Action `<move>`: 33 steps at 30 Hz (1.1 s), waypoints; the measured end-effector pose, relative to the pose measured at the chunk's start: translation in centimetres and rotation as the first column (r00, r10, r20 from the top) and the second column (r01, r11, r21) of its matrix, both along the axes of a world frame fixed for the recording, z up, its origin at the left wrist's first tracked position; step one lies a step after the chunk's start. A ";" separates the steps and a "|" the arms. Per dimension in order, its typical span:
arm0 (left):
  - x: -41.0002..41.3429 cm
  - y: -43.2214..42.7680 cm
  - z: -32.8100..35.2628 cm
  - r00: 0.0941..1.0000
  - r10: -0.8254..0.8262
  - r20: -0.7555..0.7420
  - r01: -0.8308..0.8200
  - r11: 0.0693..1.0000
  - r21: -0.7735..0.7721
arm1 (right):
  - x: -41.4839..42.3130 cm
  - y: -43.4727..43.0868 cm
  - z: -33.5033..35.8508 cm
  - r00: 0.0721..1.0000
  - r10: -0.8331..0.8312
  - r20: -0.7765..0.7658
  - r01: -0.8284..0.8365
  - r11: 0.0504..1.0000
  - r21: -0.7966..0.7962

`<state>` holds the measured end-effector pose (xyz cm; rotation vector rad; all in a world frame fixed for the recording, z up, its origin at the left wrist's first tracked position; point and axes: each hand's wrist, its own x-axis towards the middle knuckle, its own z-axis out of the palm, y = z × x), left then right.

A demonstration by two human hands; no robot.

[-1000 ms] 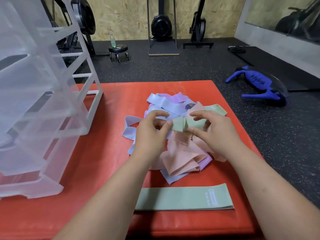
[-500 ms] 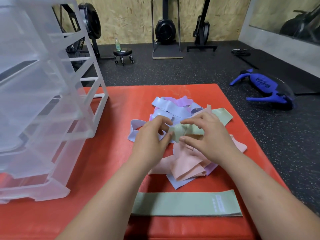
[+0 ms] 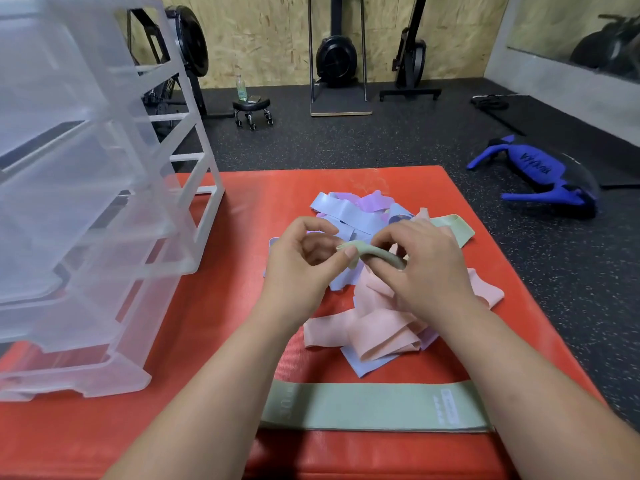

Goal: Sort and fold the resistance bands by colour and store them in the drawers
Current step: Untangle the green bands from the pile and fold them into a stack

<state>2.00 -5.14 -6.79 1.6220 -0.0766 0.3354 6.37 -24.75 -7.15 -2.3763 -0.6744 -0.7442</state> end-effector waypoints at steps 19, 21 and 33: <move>0.9 2.3 -1.3 0.997 0.067 0.040 -0.077 0.929 0.361 | 1.0 -1.6 -0.5 0.956 0.150 -0.254 -0.160 0.987 -0.018; 1.2 2.9 -1.3 0.991 0.127 0.032 -0.131 0.945 0.299 | 1.4 -2.5 -0.9 0.960 0.063 -0.271 -0.092 0.991 -0.094; 1.8 5.2 -2.3 0.926 0.378 -0.013 -0.376 0.924 0.074 | 2.3 -6.9 -0.3 0.921 -0.194 -0.338 0.141 0.974 -0.176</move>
